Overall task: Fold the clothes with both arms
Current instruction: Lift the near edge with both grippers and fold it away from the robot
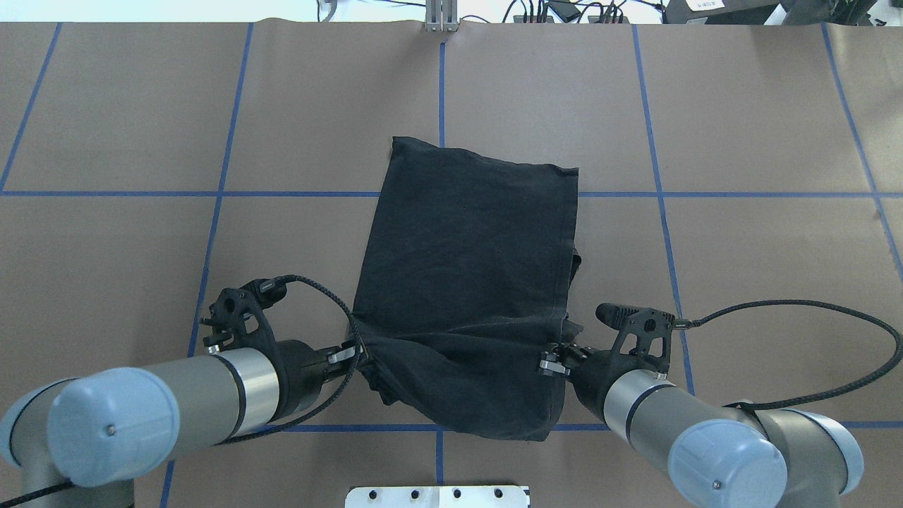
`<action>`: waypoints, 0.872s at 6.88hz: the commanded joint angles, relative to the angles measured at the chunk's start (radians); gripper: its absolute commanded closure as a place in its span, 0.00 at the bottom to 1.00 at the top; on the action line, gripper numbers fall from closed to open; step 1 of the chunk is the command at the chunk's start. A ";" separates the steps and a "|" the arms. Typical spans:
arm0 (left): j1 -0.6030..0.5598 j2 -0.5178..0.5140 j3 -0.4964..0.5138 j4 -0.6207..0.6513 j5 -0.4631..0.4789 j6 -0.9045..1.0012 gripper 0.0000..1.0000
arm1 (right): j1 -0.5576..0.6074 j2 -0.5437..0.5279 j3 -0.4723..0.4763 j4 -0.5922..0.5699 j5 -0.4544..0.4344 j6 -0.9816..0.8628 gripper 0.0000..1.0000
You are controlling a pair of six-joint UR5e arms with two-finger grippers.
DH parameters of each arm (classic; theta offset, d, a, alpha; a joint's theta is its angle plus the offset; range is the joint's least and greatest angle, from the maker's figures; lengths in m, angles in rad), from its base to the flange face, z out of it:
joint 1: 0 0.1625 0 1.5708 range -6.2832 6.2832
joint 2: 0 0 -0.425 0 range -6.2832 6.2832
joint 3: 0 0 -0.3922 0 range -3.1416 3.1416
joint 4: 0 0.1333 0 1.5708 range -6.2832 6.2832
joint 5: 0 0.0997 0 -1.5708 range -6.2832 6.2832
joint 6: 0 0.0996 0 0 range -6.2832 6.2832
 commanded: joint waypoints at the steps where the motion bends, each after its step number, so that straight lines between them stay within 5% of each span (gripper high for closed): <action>1: -0.168 -0.134 0.112 0.070 -0.059 0.123 1.00 | 0.109 0.106 -0.112 -0.003 0.022 -0.001 1.00; 6: -0.377 -0.414 0.529 0.057 -0.090 0.312 1.00 | 0.315 0.316 -0.360 -0.084 0.115 -0.007 1.00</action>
